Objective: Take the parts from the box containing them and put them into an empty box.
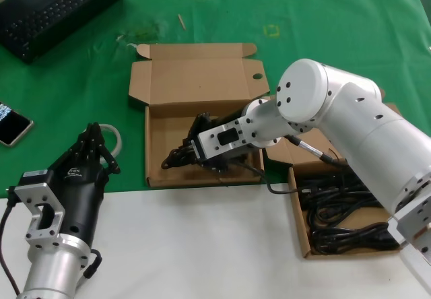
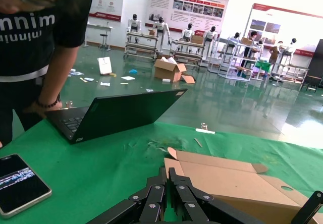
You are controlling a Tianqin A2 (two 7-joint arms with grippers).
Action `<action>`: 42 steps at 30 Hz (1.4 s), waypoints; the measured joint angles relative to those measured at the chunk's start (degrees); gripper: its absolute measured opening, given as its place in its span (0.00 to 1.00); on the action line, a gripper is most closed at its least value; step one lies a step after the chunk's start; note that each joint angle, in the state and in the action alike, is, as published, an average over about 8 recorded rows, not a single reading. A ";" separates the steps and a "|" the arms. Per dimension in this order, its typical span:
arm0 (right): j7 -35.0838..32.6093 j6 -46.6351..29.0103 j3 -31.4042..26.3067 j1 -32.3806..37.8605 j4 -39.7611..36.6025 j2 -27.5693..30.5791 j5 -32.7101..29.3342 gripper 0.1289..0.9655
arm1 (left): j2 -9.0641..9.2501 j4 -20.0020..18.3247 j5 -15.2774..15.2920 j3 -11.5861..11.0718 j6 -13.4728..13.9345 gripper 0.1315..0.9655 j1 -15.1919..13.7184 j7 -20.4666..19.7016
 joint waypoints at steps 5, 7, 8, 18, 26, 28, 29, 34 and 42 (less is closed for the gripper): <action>-1.30 0.68 0.25 0.10 -1.38 -0.42 0.37 0.12 | 0.00 0.00 0.00 0.00 0.00 0.03 0.00 0.00; -1.77 0.90 0.34 0.15 -1.90 -0.55 0.52 0.14 | 0.00 0.00 0.00 0.00 0.00 0.03 0.00 0.00; -1.99 0.99 0.39 0.17 -2.13 -0.60 0.59 0.14 | 0.00 0.00 0.00 0.00 0.00 0.03 0.00 0.00; -1.43 0.65 0.55 0.13 -0.77 0.08 0.65 0.29 | 0.00 0.00 0.00 0.00 0.00 0.03 0.00 0.00; 1.92 -0.92 0.37 -0.62 4.86 2.97 -0.21 0.45 | 0.00 0.00 0.00 0.00 0.00 0.03 0.00 0.00; 2.84 -1.37 0.36 -0.98 6.60 3.95 -0.43 0.51 | 0.00 0.00 0.00 0.00 0.00 0.03 0.00 0.00; 3.29 -1.60 0.38 -1.18 7.50 4.47 -0.51 0.51 | 0.00 0.00 0.00 0.00 0.00 0.03 0.00 0.00; 5.31 -2.68 0.68 -2.09 11.80 7.04 -0.71 0.66 | 0.00 0.00 0.00 0.00 0.00 0.03 0.00 0.00; 8.15 -4.33 1.46 -3.36 18.21 10.91 -0.70 0.83 | 0.00 0.00 0.00 0.00 0.00 0.03 0.00 0.00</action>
